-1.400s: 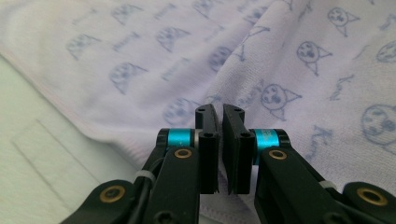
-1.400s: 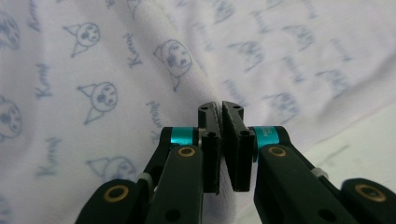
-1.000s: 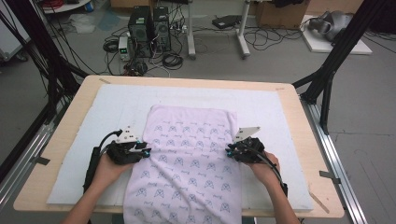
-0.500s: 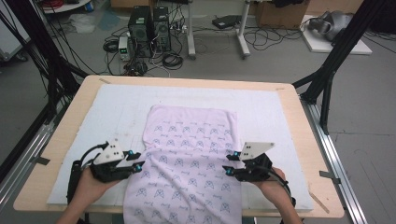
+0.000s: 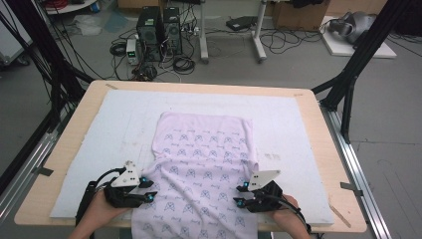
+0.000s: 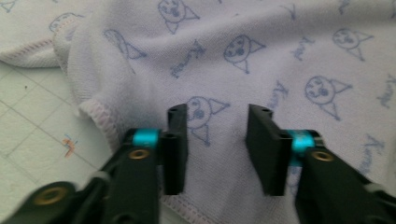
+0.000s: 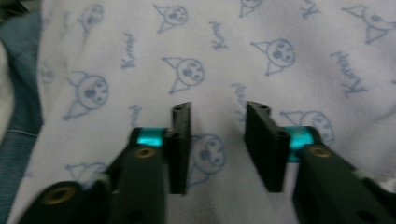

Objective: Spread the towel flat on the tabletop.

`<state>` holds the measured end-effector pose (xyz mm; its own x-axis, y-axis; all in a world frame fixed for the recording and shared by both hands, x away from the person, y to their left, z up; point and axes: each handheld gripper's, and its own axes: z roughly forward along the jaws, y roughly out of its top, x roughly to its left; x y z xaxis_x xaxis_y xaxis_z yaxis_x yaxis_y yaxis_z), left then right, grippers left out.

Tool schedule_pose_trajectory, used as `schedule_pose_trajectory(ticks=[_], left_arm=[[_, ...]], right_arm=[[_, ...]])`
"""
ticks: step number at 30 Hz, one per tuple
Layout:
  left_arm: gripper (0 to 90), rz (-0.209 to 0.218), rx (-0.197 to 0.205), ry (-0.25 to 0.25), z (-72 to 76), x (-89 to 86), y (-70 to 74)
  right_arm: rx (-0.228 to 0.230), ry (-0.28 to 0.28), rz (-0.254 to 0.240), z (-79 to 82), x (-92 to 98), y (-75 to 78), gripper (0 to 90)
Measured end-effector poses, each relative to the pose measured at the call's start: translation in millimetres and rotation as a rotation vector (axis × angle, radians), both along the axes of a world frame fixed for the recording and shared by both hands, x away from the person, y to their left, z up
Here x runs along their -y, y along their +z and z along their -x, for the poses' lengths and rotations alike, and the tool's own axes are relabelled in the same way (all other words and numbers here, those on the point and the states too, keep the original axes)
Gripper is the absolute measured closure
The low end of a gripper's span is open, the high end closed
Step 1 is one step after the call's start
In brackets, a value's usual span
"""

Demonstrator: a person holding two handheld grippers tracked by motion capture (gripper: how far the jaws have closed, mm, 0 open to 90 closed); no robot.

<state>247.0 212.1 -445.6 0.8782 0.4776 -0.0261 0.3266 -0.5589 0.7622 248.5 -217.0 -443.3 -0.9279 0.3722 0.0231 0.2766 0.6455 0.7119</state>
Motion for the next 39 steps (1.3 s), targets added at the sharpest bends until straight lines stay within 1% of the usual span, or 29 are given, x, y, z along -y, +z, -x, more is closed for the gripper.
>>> schedule_pose_trajectory(ticks=[1, 2, 3, 4, 5, 6, 9, 10, 11, 12, 13, 14, 15, 16, 17, 19, 21, 23, 25, 26, 27, 28, 29, 30, 32, 35, 36, 38, 39], left_arm=[[81.1, 0.008, -0.001, -0.001, 1.1, 0.6, -0.5], [85.8, 0.004, 0.006, 0.003, 2.5, 1.2, -0.5], [86.7, 0.006, 0.012, 0.011, 4.1, 1.9, -0.6], [87.2, -0.001, 0.023, 0.017, 6.2, 2.4, -0.1], [87.4, -0.007, 0.028, 0.013, 9.2, 3.0, 0.9], [87.5, -0.003, 0.032, 0.005, 13.5, 3.0, 2.7], [87.5, 0.022, 0.04, -0.017, 34.3, 0.3, 12.2], [87.4, 0.027, 0.042, -0.026, 42.4, -1.5, 16.3], [87.3, 0.029, 0.04, -0.039, 50.2, -3.3, 21.0], [86.8, 0.034, 0.037, -0.051, 57.0, -4.9, 25.5], [83.9, 0.035, 0.038, -0.055, 62.1, -6.0, 29.7], [73.7, 0.028, 0.048, -0.044, 65.3, -6.4, 33.4], [64.2, 0.027, 0.046, -0.044, 65.8, -6.5, 36.1], [61.5, 0.03, 0.049, -0.051, 64.9, -5.9, 37.5], [61.0, 0.025, 0.057, -0.05, 62.3, -4.3, 37.7], [60.7, 0.008, 0.07, -0.043, 53.7, 0.3, 33.7], [60.8, 0.004, 0.073, -0.037, 42.8, 5.1, 25.7], [61.2, -0.009, 0.059, -0.03, 33.7, 8.3, 16.5], [64.8, -0.028, 0.039, -0.035, 28.1, 10.5, 6.7], [70.5, -0.043, 0.033, -0.046, 27.7, 11.5, 2.4], [75.1, -0.029, 0.046, -0.053, 28.8, 10.5, 1.2], [81.8, -0.031, 0.043, -0.058, 29.7, 9.1, 1.8], [87.1, -0.035, 0.054, -0.051, 31.5, 8.5, 1.8], [87.9, -0.038, 0.068, -0.035, 34.2, 7.7, 1.5], [89.0, -0.038, 0.083, -0.023, 39.5, 5.0, 1.4], [89.6, -0.024, 0.069, -0.022, 49.3, -1.6, 3.4], [89.6, -0.023, 0.066, -0.021, 52.6, -3.6, 4.2], [89.4, -0.018, 0.071, -0.004, 56.0, -8.0, 6.2], [85.4, -0.011, 0.07, 0.009, 54.7, -10.0, 7.4]], right_arm=[[-0.002, 0.002, -0.014, -0.4, 0.9, -1.0, 74.0], [-0.007, 0.01, -0.022, 0.4, 1.1, -1.3, 81.5], [-0.001, 0.019, -0.024, 1.8, 0.3, -1.4, 86.4], [0.013, 0.023, -0.018, 3.6, -0.4, -1.3, 87.2], [0.015, 0.026, -0.016, 5.1, -0.5, -0.6, 87.6], [0.011, 0.038, -0.014, 6.9, 0.5, 0.7, 87.6], [0.004, 0.065, -0.049, 19.9, 9.8, 12.2, 87.8], [-0.002, 0.087, -0.055, 25.7, 13.9, 17.9, 87.7], [-0.021, 0.13, -0.071, 32.2, 17.8, 24.3, 87.7], [-0.017, 0.175, -0.086, 39.9, 20.6, 31.1, 86.9], [-0.015, 0.208, -0.096, 47.2, 21.8, 37.6, 81.6], [-0.017, 0.225, -0.11, 52.8, 22.0, 43.0, 70.9], [-0.013, 0.226, -0.124, 55.5, 21.6, 47.3, 69.4], [0.01, 0.221, -0.128, 55.9, 20.1, 49.5, 66.3], [0.029, 0.202, -0.107, 53.2, 17.8, 49.7, 64.7], [0.04, 0.158, -0.049, 42.8, 11.1, 44.2, 61.8], [0.027, 0.137, -0.027, 33.5, 5.3, 35.2, 60.4], [0.03, 0.122, -0.004, 28.0, 1.6, 26.8, 59.8], [0.024, 0.117, 0.015, 25.4, -0.9, 19.6, 60.1], [0.028, 0.116, 0.034, 24.6, -1.7, 15.8, 61.4], [0.019, 0.114, 0.053, 24.8, -2.0, 12.3, 64.0], [0.021, 0.118, 0.072, 25.3, -1.6, 8.9, 68.3], [0.017, 0.116, 0.074, 26.5, -0.8, 6.1, 72.7], [0.007, 0.12, 0.048, 27.2, 1.5, 4.9, 80.3], [0.006, 0.123, 0.032, 29.7, 4.0, 3.5, 85.8], [-0.013, 0.145, 0.013, 32.9, 6.6, 4.0, 86.8], [-0.03, 0.148, 0.003, 33.8, 8.3, 5.6, 86.0], [-0.035, 0.149, -0.025, 33.9, 12.4, 9.7, 81.8], [-0.03, 0.136, -0.037, 32.7, 14.2, 12.3, 78.2]])
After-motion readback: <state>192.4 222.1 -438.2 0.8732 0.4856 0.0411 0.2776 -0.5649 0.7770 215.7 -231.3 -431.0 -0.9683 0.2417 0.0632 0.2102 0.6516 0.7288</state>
